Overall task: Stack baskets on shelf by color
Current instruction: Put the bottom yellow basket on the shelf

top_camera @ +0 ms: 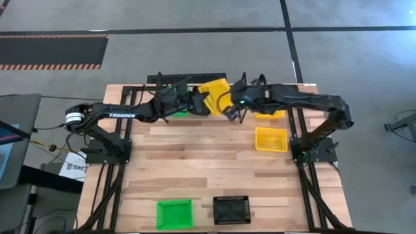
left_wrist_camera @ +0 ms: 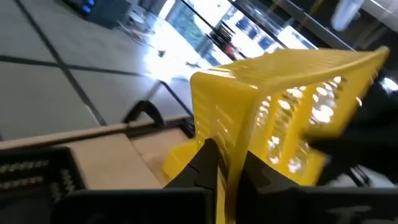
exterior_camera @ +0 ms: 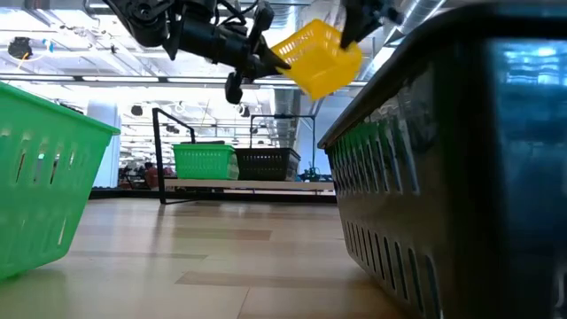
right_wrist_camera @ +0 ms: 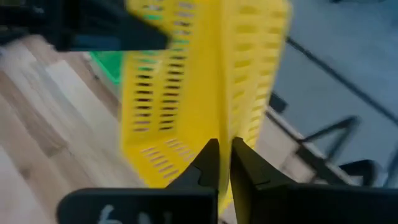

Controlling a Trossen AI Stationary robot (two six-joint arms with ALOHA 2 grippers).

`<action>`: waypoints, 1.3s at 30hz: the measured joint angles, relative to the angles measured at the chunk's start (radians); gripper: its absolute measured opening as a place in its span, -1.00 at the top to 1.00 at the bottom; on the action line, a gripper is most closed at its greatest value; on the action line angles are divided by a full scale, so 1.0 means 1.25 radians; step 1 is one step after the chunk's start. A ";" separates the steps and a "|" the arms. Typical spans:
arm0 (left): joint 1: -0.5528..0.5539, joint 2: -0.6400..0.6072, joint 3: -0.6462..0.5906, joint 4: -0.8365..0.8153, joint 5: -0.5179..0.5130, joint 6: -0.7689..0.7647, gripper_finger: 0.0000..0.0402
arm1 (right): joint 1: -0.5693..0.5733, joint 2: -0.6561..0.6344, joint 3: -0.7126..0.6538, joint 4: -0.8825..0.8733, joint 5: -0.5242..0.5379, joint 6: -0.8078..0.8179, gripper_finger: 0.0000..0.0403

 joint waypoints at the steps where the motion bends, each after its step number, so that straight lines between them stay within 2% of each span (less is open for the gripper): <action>1: 0.000 0.000 0.000 0.000 0.014 -0.002 0.99 | -0.006 -0.018 -0.001 -0.018 0.009 0.007 0.78; 4: -0.002 0.000 0.002 0.012 0.030 -0.005 0.99 | -0.020 -0.083 -0.001 -0.038 0.020 0.012 0.65; 6: 0.002 -0.005 -0.005 -0.007 0.040 0.006 1.00 | -0.023 -0.142 -0.001 -0.072 0.079 0.008 0.58; 7: 0.003 -0.002 -0.005 -0.011 0.017 0.007 0.99 | -0.027 -0.173 -0.001 -0.081 0.098 0.013 0.54; 9: 0.005 -0.004 -0.005 -0.026 0.025 0.009 0.99 | -0.035 -0.227 0.003 -0.058 0.125 0.041 0.49; 13: 0.011 -0.007 -0.004 -0.023 0.047 0.011 0.99 | -0.004 -0.294 -0.001 -0.064 0.087 0.106 0.43; 17: 0.016 -0.006 -0.004 -0.035 0.059 0.005 0.99 | 0.054 -0.360 0.000 -0.066 0.096 0.128 0.42; 20: 0.017 -0.006 0.009 -0.126 0.058 -0.006 0.99 | 0.082 -0.393 0.000 -0.066 0.095 0.130 0.44; 24: 0.012 -0.005 0.129 -0.418 0.016 0.036 1.00 | 0.102 -0.423 0.000 -0.095 0.091 0.131 0.47; 26: -0.001 -0.005 0.204 -0.501 -0.035 0.071 1.00 | 0.098 -0.435 0.000 -0.120 0.093 0.131 0.49; 29: -0.016 -0.005 0.303 -0.565 -0.096 0.090 1.00 | 0.099 -0.455 0.000 -0.169 0.092 0.134 0.50; 34: -0.018 0.016 0.417 -0.677 -0.123 -0.008 1.00 | 0.098 -0.481 0.000 -0.250 0.093 0.123 0.49; 39: -0.061 0.130 0.481 -0.735 -0.143 -0.109 1.00 | 0.094 -0.521 0.000 -0.293 0.130 0.101 0.49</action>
